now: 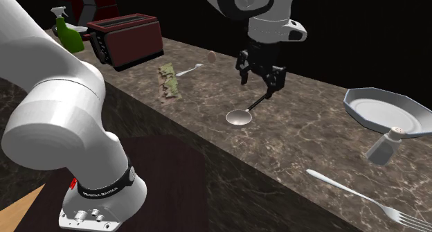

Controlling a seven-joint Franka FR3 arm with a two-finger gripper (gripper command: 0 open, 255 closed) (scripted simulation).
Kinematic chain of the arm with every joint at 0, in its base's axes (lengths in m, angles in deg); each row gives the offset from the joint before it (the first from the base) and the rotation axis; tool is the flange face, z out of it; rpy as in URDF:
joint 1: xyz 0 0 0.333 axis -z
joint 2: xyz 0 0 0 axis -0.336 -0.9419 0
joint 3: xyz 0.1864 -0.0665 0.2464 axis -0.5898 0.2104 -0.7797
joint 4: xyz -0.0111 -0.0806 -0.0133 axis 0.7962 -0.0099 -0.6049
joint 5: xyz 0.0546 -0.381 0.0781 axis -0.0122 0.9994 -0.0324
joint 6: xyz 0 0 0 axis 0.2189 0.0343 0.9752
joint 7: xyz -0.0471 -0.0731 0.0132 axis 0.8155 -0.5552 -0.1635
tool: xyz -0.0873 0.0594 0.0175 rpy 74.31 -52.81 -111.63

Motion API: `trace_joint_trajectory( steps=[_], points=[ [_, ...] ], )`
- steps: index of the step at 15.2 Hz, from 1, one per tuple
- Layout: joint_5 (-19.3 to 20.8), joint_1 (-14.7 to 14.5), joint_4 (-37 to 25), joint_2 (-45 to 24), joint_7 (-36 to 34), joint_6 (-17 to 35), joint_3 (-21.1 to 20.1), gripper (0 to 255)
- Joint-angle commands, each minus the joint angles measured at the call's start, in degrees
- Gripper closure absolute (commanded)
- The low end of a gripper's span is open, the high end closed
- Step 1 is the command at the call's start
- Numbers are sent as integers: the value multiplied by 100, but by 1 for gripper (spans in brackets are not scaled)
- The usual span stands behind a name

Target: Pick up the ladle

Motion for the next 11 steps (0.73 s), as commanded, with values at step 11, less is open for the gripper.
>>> trace_joint_trajectory(
  steps=[11],
  points=[
    [-242, -383, -297, -1727, 626, 1572, -297, 0]
  ],
)
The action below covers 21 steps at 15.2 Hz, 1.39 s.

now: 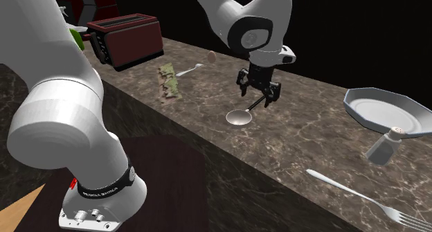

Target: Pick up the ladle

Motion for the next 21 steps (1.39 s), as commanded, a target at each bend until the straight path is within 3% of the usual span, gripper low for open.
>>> trace_joint_trajectory(
  steps=[1, 5, 6, 15, 21],
  points=[
    [-8, -1, 18, -142, 32, 163, -1, 0],
    [-20, -7, 60, -309, 60, 370, -6, 0],
    [-24, -10, 75, -290, 57, 367, -9, 255],
    [-20, -7, 59, -309, 60, 370, -6, 255],
    [8, 6, -49, 68, -3, -113, 7, 255]
  ],
)
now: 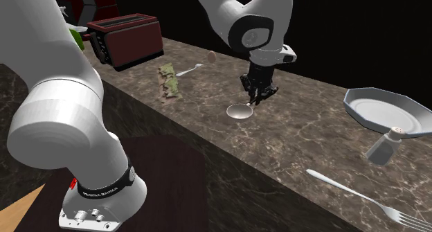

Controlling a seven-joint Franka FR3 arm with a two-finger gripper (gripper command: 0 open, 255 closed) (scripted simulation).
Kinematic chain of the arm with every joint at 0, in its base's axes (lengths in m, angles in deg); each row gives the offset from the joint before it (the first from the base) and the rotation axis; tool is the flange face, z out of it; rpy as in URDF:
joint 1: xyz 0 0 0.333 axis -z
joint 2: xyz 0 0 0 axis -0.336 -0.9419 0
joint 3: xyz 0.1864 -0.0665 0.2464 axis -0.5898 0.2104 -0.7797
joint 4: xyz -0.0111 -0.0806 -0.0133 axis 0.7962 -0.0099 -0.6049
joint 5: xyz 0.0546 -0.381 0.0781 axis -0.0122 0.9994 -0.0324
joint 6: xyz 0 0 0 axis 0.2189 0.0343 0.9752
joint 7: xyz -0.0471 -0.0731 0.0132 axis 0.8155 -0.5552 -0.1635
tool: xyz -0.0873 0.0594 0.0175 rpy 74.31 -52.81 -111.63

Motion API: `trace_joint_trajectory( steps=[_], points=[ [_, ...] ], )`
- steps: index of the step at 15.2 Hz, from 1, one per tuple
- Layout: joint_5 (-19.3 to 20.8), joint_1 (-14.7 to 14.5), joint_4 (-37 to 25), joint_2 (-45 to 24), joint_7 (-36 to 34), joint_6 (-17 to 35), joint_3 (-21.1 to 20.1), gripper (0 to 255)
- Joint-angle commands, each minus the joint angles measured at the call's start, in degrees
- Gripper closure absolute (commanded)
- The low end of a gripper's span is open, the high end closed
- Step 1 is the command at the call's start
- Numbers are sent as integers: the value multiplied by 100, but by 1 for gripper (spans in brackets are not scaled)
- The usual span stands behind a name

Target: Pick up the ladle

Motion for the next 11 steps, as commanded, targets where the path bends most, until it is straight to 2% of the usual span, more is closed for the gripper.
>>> trace_joint_trajectory(
  steps=[1, 9, 11],
  points=[
    [7, 5, -34, 123, -16, -159, 5, 255],
    [46, 23, -262, 545, -95, -806, 27, 255],
    [46, 23, -267, 552, -97, -818, 27, 255]
  ],
)
